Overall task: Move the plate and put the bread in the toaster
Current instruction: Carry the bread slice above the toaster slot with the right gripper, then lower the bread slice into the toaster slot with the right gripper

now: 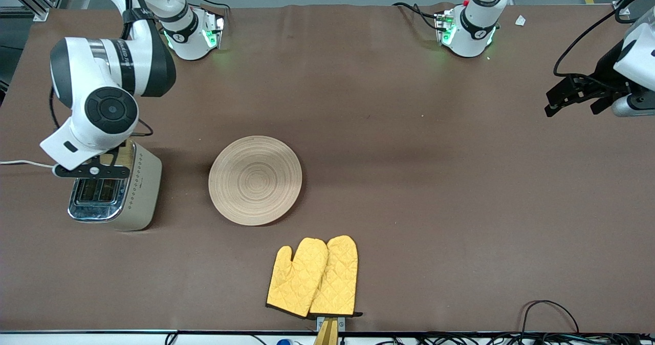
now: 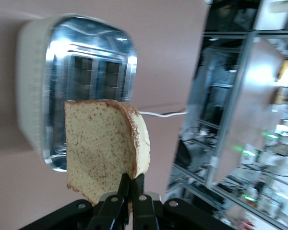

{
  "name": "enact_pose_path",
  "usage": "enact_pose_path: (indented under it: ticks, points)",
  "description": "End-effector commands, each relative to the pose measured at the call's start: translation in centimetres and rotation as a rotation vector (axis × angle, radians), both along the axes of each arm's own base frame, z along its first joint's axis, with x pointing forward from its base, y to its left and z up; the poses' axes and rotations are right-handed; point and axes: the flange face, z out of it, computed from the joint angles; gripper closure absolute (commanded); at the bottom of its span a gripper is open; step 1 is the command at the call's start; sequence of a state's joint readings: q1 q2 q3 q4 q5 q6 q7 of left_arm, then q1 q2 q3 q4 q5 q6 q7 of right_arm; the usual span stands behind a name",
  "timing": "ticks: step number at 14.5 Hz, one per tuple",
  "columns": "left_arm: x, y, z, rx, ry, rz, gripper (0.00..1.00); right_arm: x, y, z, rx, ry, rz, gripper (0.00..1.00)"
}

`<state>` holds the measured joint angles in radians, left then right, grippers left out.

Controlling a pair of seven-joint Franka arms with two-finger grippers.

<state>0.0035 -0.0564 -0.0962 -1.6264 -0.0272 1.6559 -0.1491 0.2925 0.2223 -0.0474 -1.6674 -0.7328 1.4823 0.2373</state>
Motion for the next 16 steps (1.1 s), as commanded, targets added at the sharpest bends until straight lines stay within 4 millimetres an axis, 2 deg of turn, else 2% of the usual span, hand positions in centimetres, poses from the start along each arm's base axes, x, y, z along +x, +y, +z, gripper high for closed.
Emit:
enact_pose_path:
  ticks: [1, 5, 12, 16]
  points:
    - [0.3, -0.2, 0.0, 0.004, -0.014, 0.01, 0.0, 0.3, -3.3, -0.2, -0.073, -0.03, -0.041, 1.0]
    - [0.3, -0.9, 0.1, -0.001, -0.015, -0.002, 0.0, 0.7, -4.0, -2.7, -0.108, -0.078, -0.015, 1.0]
    - [0.4, -0.4, 0.0, 0.0, -0.012, 0.002, 0.0, 2.4, -2.8, -8.5, -0.159, -0.099, 0.01, 1.0]
    - [0.4, -0.4, 0.0, 0.001, -0.014, 0.001, 0.0, 2.6, -1.2, -9.3, -0.153, -0.11, 0.035, 1.0]
